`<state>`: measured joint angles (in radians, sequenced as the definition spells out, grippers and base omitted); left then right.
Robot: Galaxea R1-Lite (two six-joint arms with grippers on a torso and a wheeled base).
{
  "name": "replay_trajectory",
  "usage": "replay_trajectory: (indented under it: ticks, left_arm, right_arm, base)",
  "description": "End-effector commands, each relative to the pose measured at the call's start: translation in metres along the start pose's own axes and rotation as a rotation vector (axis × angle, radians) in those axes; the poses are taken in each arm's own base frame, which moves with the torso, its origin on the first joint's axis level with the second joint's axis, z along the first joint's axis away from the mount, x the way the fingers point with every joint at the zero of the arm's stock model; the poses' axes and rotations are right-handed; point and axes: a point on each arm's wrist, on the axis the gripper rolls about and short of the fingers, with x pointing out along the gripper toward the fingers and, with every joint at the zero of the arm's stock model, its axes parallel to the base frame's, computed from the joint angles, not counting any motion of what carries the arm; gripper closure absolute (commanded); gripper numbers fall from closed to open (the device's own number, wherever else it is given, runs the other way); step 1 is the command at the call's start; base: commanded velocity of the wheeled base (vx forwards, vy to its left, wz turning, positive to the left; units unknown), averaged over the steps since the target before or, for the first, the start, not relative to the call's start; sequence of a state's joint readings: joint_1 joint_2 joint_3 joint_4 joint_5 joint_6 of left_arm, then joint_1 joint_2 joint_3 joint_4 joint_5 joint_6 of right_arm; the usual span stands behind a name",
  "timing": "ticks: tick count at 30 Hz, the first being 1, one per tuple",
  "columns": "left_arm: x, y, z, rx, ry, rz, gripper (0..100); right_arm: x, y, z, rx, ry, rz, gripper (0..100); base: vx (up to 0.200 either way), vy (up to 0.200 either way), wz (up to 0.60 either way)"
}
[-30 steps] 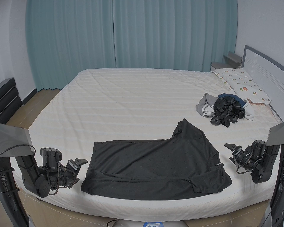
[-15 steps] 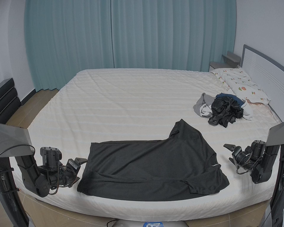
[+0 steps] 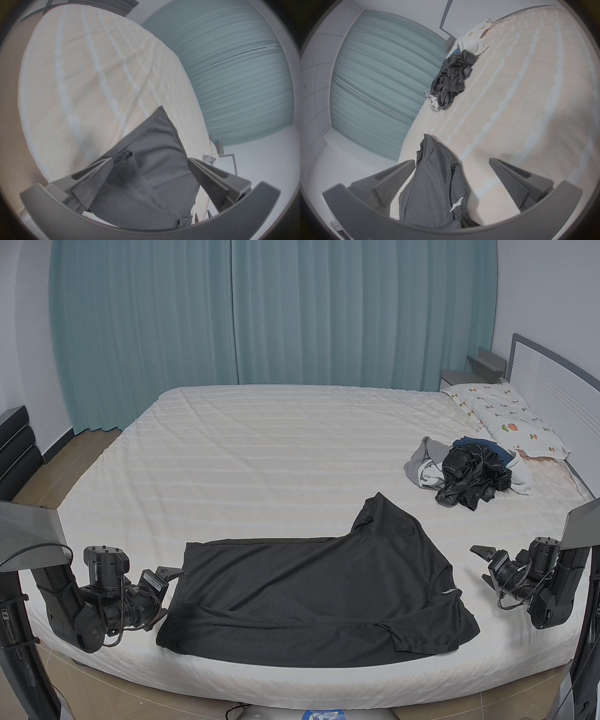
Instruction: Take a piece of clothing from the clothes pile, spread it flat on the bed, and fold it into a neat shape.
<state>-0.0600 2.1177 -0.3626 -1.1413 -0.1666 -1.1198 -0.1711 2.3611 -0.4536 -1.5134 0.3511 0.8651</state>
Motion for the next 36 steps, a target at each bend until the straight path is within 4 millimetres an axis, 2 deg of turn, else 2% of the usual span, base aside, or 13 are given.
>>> replay_trajectory:
  ticks: [1, 15, 26, 34, 36]
  left_arm:
    - [0.001, -0.001, 0.002, -0.002, -0.006, -0.005, 0]
    - [0.0, -0.002, 0.003, 0.003, -0.01, -0.013, 0]
    - [-0.008, -0.012, 0.006, 0.01, -0.028, -0.053, 0]
    - [0.0, -0.023, 0.013, 0.028, -0.05, -0.094, 0]
    - [0.007, -0.031, 0.018, 0.036, -0.063, -0.12, 0]
  right_arm:
    - [0.0, 0.001, -0.002, -0.001, 0.006, 0.0, 0]
    - [0.001, 0.002, -0.004, -0.004, 0.014, 0.002, 0]
    - [0.0, 0.001, -0.006, -0.004, 0.021, -0.002, 0]
    - [-0.001, 0.001, -0.006, -0.004, 0.02, -0.003, 0]
    - [0.0, 0.001, -0.006, -0.004, 0.021, -0.002, 0]
  base:
    - [0.0, 0.0, 0.0]
    - [0.0, 0.0, 0.0]
    - [0.0, 0.0, 0.0]
    - [0.0, 0.0, 0.0]
    - [0.2, 0.0, 0.0]
